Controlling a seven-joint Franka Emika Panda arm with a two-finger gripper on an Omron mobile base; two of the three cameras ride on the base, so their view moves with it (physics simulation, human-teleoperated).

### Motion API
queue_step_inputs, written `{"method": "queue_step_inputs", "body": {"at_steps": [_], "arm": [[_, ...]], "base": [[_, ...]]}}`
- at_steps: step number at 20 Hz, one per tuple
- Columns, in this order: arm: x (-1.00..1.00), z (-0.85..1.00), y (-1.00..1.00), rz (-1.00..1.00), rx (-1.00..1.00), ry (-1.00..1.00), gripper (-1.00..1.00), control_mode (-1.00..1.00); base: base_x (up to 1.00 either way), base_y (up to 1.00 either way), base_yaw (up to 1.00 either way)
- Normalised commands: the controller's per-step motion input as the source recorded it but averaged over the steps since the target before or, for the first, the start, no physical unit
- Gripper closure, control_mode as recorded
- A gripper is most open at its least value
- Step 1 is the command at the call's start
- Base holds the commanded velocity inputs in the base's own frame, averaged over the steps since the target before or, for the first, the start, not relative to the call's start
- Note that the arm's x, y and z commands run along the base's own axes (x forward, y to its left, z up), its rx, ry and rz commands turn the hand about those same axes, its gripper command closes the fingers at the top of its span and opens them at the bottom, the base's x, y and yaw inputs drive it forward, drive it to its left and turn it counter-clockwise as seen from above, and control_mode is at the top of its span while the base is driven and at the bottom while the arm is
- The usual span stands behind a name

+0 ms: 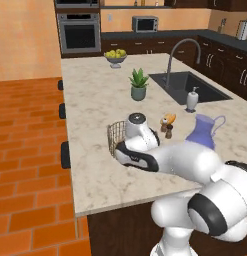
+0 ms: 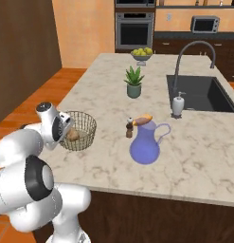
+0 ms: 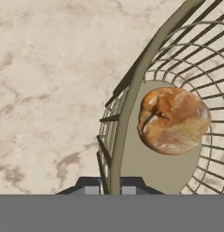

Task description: Open the cabinet, pick up the bread from the cabinet and place it in the basket. Then move the basket to the dining counter.

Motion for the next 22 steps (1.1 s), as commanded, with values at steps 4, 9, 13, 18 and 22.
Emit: {"method": "queue_step_inputs", "body": {"at_steps": [4,9,13,18,22], "arm": [[1.0,-0.04,-0.44,0.0,0.0,0.15,1.0,-1.0],[1.0,-0.03,-0.17,0.0,0.0,0.04,1.0,-1.0],[0.83,0.0,0.0,0.0,0.0,0.0,1.0,-1.0],[0.26,-0.05,0.08,0.0,0.0,0.0,1.0,-1.0],[0.14,-0.54,-0.02,0.0,0.0,-0.02,1.0,-1.0]], "base": [[0.0,0.0,0.0],[0.0,0.0,0.0],[0.0,0.0,0.0],[0.0,0.0,0.0],[0.0,0.0,0.0]]}}
